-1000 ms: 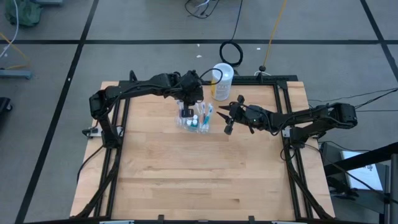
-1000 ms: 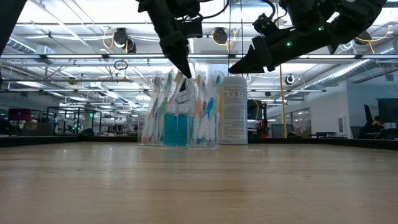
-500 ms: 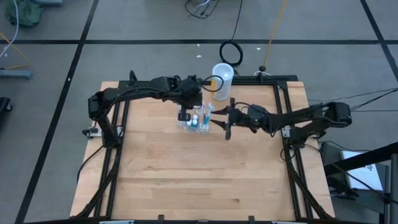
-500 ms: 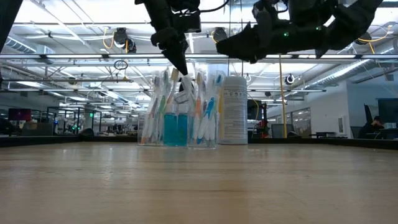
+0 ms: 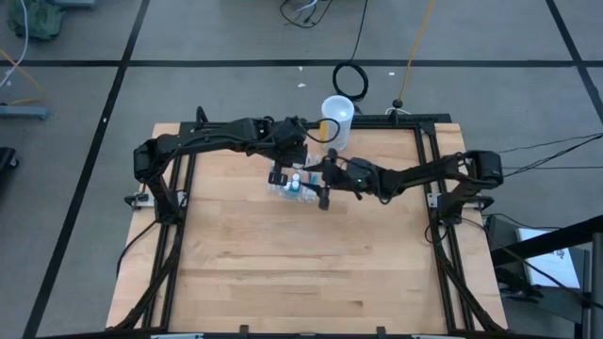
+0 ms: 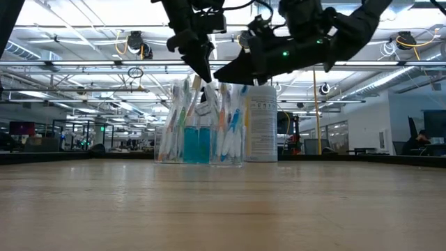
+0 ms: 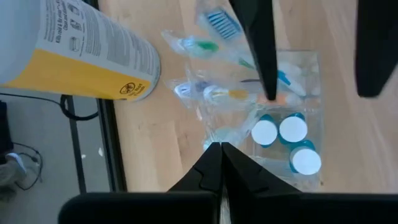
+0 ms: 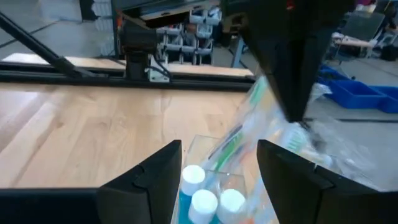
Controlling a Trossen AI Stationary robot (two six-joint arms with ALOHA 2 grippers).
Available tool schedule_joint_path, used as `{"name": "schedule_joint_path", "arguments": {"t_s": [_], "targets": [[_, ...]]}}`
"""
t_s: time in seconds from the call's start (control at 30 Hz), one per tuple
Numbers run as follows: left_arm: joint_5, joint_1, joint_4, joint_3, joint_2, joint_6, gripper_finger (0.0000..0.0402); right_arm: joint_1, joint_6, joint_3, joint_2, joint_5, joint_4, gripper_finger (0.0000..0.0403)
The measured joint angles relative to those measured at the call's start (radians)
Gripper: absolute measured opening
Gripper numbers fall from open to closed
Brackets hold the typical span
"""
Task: Pick & Place toothbrushing station
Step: Adjust the toothbrushes into the transparent organizer
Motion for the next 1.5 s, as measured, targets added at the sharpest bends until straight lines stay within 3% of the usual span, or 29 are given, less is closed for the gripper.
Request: {"name": "schedule_joint_path", "arguments": {"t_s": [0.23,0.4,0.83,1.13,1.4,1.5], "targets": [[-0.014,-0.016,-0.003,0.0,0.0,0.001,0.001,-0.011,0.0,0.066,0.085,0.042,-0.043,0.0202],[-0.026,-0.031,-0.008,0.0,0.0,0.002,0.0006,-0.019,0.0,0.071,0.104,0.161,-0.049,0.0201],[-0.083,-0.064,-0.006,0.0,0.0,0.035,0.0003,-0.019,-0.05,0.07,0.104,0.155,-0.049,0.0193],[-0.126,-0.086,0.002,0.0,0.0,0.065,0.0007,-0.019,-0.075,0.07,0.104,0.153,-0.049,0.0117],[-0.175,-0.089,-0.001,0.0,0.0,0.003,0.0007,-0.019,-0.101,0.07,0.104,0.156,-0.049,0.0012],[-0.227,-0.089,-0.017,0.0,0.0,-0.034,0.0005,-0.019,-0.109,0.07,0.104,0.156,-0.049,0.0008]]}}
